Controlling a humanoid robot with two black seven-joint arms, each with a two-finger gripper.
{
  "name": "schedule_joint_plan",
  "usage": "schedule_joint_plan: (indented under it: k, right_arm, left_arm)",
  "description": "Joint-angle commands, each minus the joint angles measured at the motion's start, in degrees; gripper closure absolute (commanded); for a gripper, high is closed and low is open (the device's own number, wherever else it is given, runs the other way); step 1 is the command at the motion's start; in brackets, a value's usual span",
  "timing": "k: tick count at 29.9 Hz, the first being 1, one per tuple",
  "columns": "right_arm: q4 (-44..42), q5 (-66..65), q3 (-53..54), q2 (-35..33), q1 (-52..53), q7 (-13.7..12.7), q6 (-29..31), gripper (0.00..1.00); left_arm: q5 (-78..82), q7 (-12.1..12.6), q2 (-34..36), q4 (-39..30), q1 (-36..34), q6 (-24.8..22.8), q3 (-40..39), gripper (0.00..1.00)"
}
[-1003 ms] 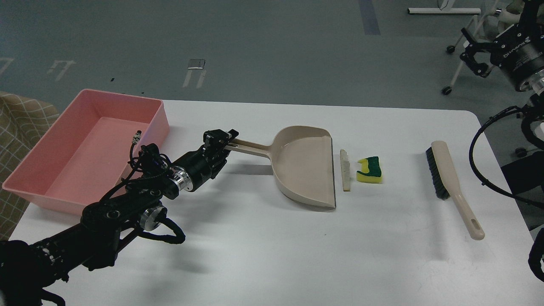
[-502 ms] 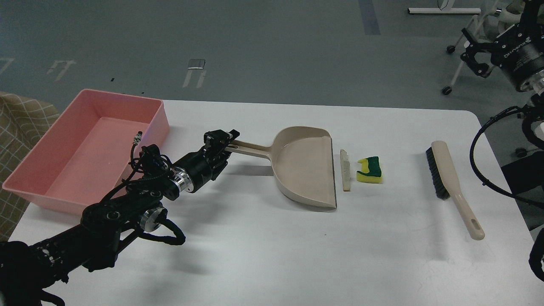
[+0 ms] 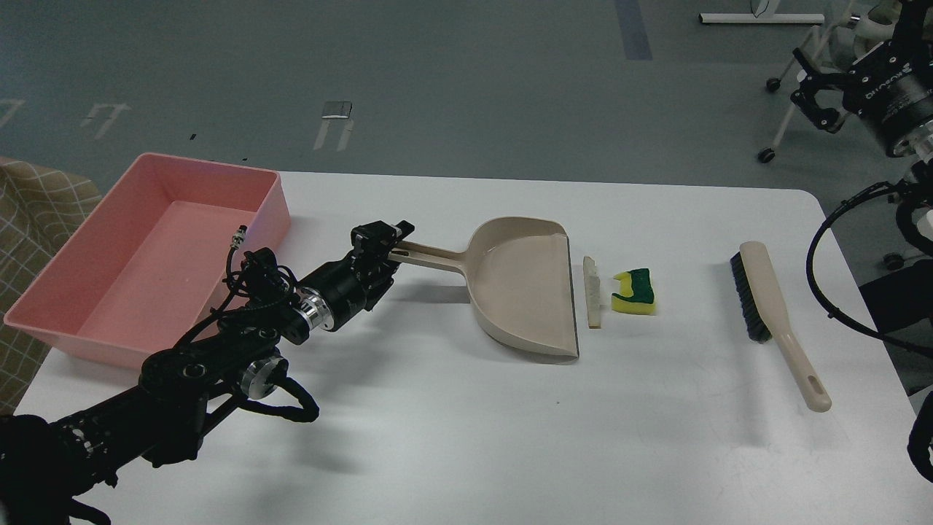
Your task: Sweep and dump garbage into bin
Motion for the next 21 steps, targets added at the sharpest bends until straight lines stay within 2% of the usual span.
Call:
schedule_joint_plan:
  k: [1,9,12,14,21]
  right_arm:
    - [0.0,0.0,0.0,0.0,0.0,0.0,0.0,0.00]
    - [0.0,0.1,0.3,0.0,0.0,0.0,0.0,0.00]
    - [0.1,0.1,0.3,0.0,-0.1,0.0,0.0,0.00]
    - [0.0,0.1,0.3,0.0,0.0,0.0,0.0,0.00]
    - [0.0,0.1,0.3,0.0,0.0,0.0,0.0,0.00]
  left_arm:
    - [0.0,-0.2,0.8,-2.3,0.6,0.4,0.0,0.42]
    - [1.1,-0.3,0.8,-1.7,0.6,0.4,0.1,0.44]
    - [1.1,-0.3,0.7,-1.7,0.7,0.4,0.1,0.56]
    - [2.5,-0.4,0.6,-1.7,0.7,0.6,0.1,0.70]
    - [4.7,-1.5,0.3,-1.7,0.8,0.6,0.2,0.89]
